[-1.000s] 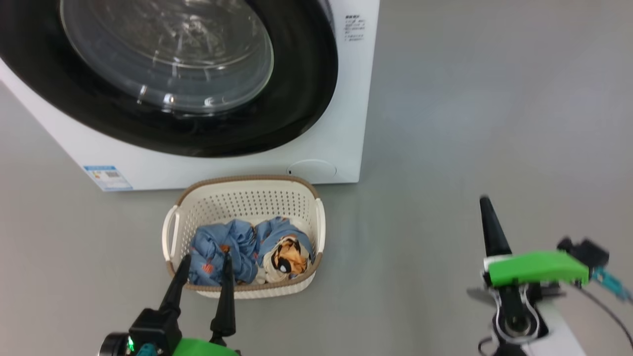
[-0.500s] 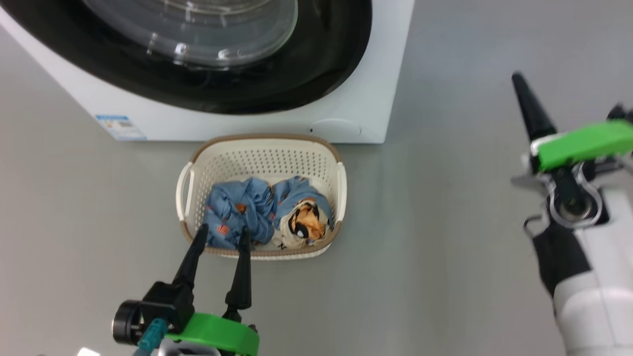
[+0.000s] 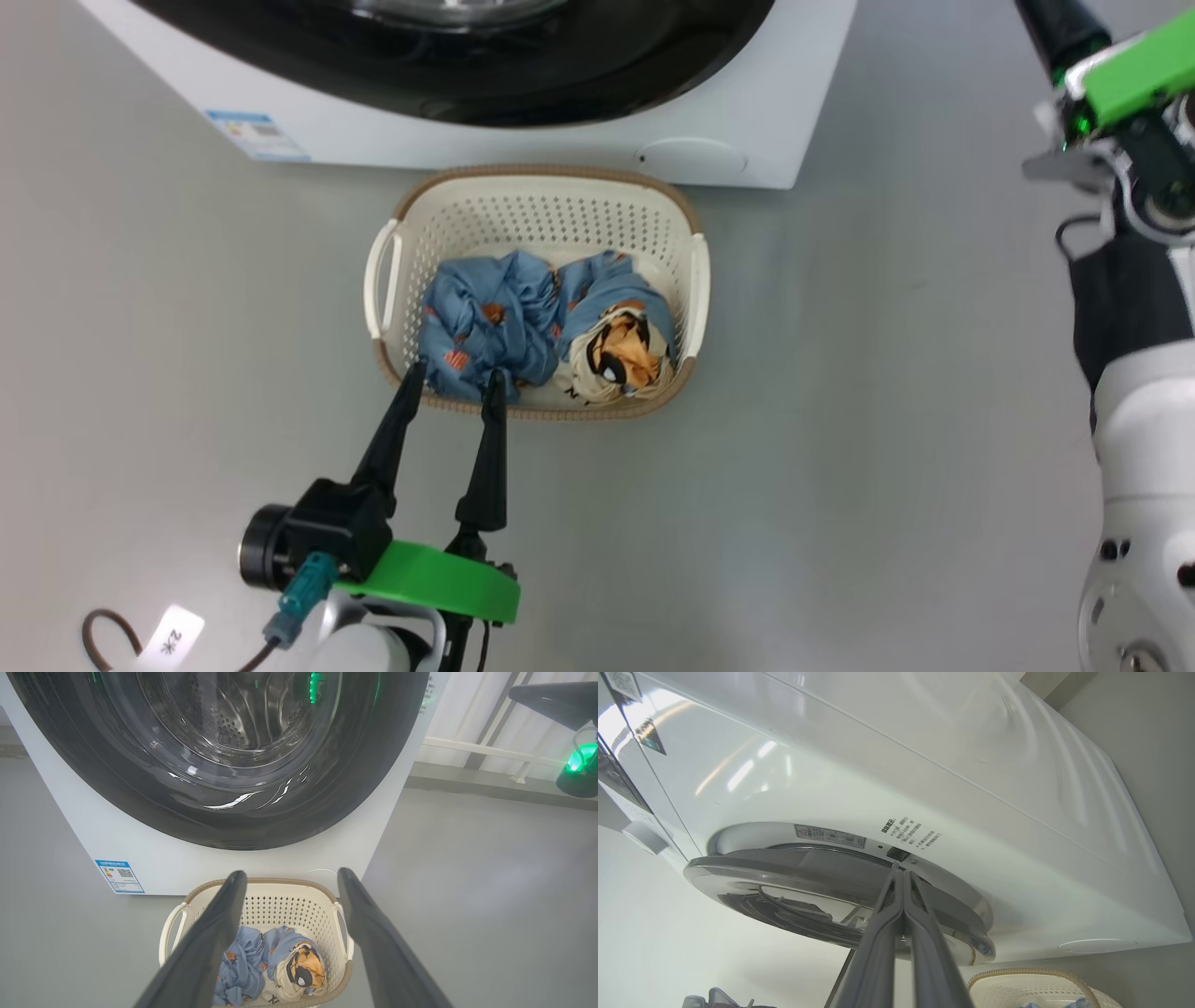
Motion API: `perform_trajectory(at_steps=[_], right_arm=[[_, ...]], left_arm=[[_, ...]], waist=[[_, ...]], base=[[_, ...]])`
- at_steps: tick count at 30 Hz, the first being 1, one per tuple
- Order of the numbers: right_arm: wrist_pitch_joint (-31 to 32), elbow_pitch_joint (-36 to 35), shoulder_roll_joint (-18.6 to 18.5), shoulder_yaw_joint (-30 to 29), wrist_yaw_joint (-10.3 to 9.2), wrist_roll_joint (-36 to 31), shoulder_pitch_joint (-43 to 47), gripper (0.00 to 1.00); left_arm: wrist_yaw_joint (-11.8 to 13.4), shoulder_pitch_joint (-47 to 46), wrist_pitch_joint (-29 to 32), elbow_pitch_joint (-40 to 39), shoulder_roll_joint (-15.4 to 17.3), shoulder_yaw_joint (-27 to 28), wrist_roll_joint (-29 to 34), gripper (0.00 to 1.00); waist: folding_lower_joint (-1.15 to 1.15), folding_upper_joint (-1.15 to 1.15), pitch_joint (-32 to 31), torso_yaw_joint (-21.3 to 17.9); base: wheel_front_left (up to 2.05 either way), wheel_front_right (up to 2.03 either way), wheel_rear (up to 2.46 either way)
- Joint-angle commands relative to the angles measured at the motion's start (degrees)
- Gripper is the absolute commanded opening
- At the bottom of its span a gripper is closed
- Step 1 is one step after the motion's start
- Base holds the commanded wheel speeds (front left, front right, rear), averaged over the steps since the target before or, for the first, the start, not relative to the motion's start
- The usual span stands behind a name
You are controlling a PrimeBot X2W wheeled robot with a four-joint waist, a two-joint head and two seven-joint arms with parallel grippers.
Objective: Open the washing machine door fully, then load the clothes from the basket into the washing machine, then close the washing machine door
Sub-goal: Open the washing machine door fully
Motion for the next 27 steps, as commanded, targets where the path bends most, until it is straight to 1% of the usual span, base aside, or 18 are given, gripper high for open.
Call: perform_trajectory(at_steps=[1, 8, 15, 27], right_arm=[[1.98, -0.85, 1.10, 0.21, 0.10, 0.08, -3.13, 0.00], [6.96, 1.96, 1.36, -2.06, 0.10, 0.21, -9.26, 0.00], [11.59, 6.46, 1.71, -4.13, 0.10, -0.76, -16.01, 0.00], [16.74, 14.11, 0.68, -7.29, 0.10, -4.28, -23.96, 0.00]], left_arm=[[0.44, -1.73, -0.36, -1.68, 0.55, 1.14, -0.38, 1.00], [0.78, -3.02, -0.36, -1.93, 0.55, 0.41, -1.03, 1.00], [0.81, -4.12, -0.36, -2.19, 0.55, -0.27, -1.59, 1.00], [1.22, -4.93, -0.36, -2.25, 0.55, -1.85, -2.81, 1.00]], waist=[[0.00, 0.00, 2.23, 1.82], [0.00, 0.00, 3.80, 3.04], [0.00, 0.00, 5.48, 4.26], [0.00, 0.00, 7.22, 6.84]], base=[[0.00, 0.00, 0.00], [0.00, 0.00, 0.00], [0.00, 0.00, 0.00], [0.00, 0.00, 0.00]])
